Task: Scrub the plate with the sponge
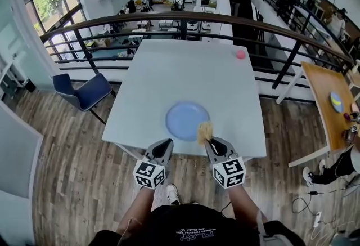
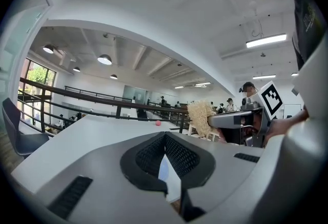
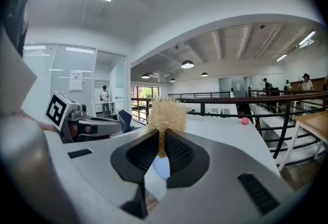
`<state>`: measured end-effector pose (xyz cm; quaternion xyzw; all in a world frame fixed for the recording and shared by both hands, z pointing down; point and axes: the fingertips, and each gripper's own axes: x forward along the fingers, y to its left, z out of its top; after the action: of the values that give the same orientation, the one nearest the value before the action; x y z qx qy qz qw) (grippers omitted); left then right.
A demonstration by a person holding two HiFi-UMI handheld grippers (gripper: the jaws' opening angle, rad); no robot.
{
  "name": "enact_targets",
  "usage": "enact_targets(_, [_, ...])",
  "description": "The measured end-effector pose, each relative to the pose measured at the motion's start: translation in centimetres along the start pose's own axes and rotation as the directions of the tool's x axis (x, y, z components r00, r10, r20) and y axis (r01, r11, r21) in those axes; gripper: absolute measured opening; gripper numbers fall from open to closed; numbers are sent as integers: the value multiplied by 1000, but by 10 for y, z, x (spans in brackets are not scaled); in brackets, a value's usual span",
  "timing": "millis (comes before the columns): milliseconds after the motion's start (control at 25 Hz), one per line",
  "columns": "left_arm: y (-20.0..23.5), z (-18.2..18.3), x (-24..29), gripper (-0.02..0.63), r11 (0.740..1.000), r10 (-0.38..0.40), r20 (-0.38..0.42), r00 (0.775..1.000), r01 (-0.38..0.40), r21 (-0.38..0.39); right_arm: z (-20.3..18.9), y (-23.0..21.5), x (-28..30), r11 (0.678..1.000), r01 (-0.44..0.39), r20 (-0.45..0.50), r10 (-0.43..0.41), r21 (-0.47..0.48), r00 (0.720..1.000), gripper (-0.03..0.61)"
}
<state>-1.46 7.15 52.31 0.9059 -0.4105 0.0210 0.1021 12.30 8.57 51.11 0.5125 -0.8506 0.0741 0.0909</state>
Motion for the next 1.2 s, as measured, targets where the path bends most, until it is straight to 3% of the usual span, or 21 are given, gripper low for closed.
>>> enact_targets(240, [41, 5, 5, 12, 996, -14, 14, 1000, 15, -88, 9, 7, 33, 1000, 13, -1, -13, 6, 1000, 44])
enact_targets(560, [79, 25, 16, 12, 997, -58, 16, 998, 59, -44, 22, 11, 69, 997, 77, 25, -77, 28, 997, 44])
enact_targets(720, [84, 32, 18, 12, 995, -93, 7, 996, 93, -33, 31, 10, 73, 992, 126, 48, -127, 21, 991, 44])
enact_targets(1040, [90, 36, 27, 12, 991, -130, -2, 992, 130, -19, 30, 9, 83, 989, 147, 31, -147, 7, 989, 44])
enact_targets(1200, [90, 33, 40, 12, 991, -131, -13, 991, 131, -26, 35, 0, 89, 986, 160, 45, -157, -56, 987, 44])
